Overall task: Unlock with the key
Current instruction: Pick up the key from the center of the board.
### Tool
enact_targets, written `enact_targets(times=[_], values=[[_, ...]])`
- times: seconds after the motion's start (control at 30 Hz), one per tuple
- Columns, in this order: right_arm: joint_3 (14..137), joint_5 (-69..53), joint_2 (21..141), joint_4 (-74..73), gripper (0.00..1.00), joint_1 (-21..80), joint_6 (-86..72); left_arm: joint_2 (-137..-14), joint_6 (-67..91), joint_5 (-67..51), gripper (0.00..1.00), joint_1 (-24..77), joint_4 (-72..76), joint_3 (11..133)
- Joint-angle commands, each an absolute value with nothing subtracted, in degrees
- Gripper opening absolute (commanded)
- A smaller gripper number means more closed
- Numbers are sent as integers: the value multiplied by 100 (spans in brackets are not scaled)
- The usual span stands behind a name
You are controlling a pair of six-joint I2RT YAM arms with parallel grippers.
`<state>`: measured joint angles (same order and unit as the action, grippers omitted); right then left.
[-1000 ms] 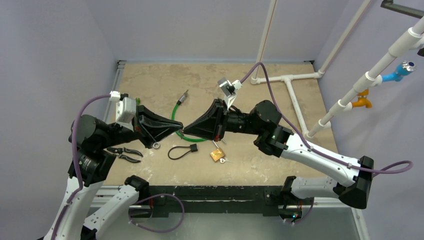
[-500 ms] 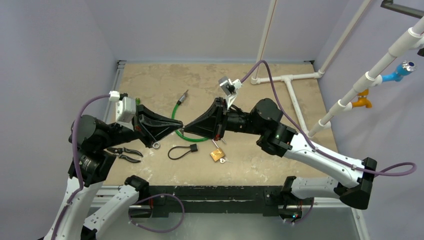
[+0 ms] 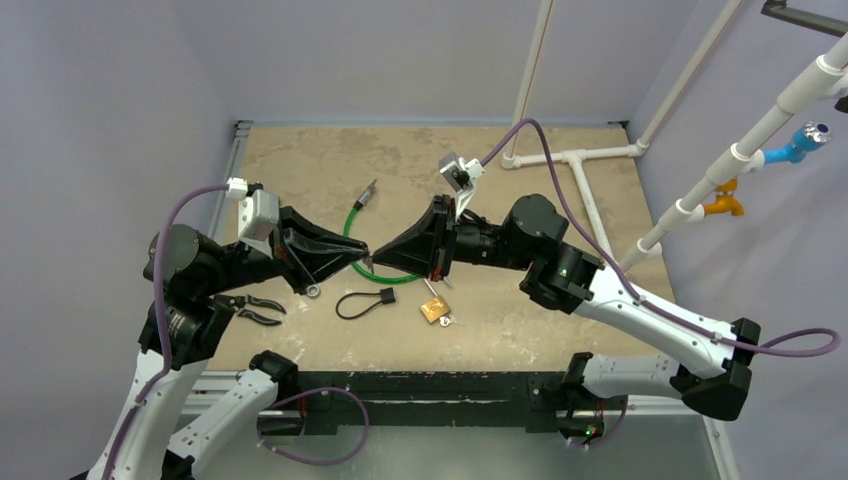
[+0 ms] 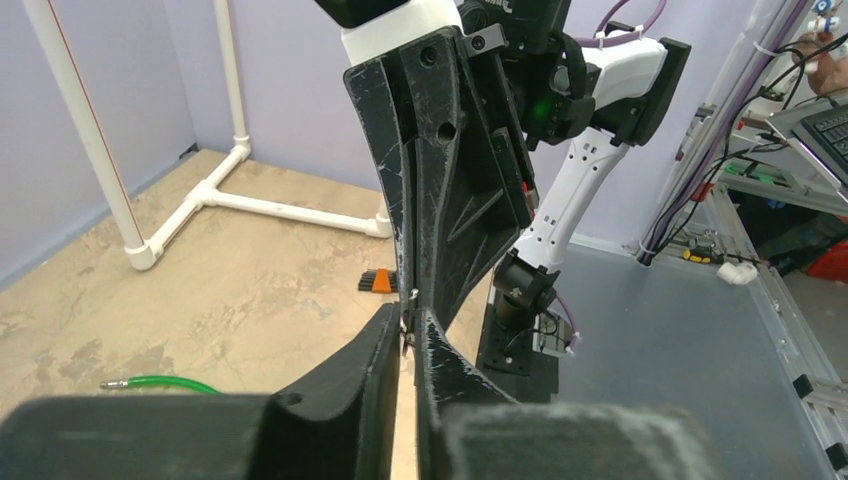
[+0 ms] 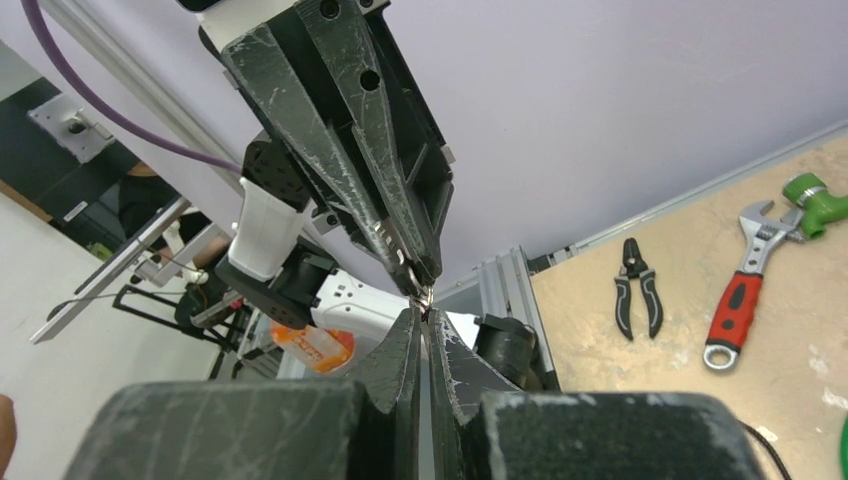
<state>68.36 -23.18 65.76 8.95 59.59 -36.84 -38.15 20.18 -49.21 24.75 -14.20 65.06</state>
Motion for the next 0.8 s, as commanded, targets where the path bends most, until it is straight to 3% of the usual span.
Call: enact_targets(times=[0.0,0.13,0.53,0.77], values=[[7207,-1768,6388,476,0,5908,-3453,-3788,2094,-5293,13,2470,-1421,6656],[7440,-1641,6381,22,0,5906,-3260,-3779,2088,-5436,26,2470,-1450,6628],[8141,-2286,6524,-1463,0,5910,-2584,-3794,1126,-5349,26,2469,-2174,6559],[8160,-2794,6526,-1527,0,5915,-2496,-3876,838,-5707,39,2470,-2346,6443]])
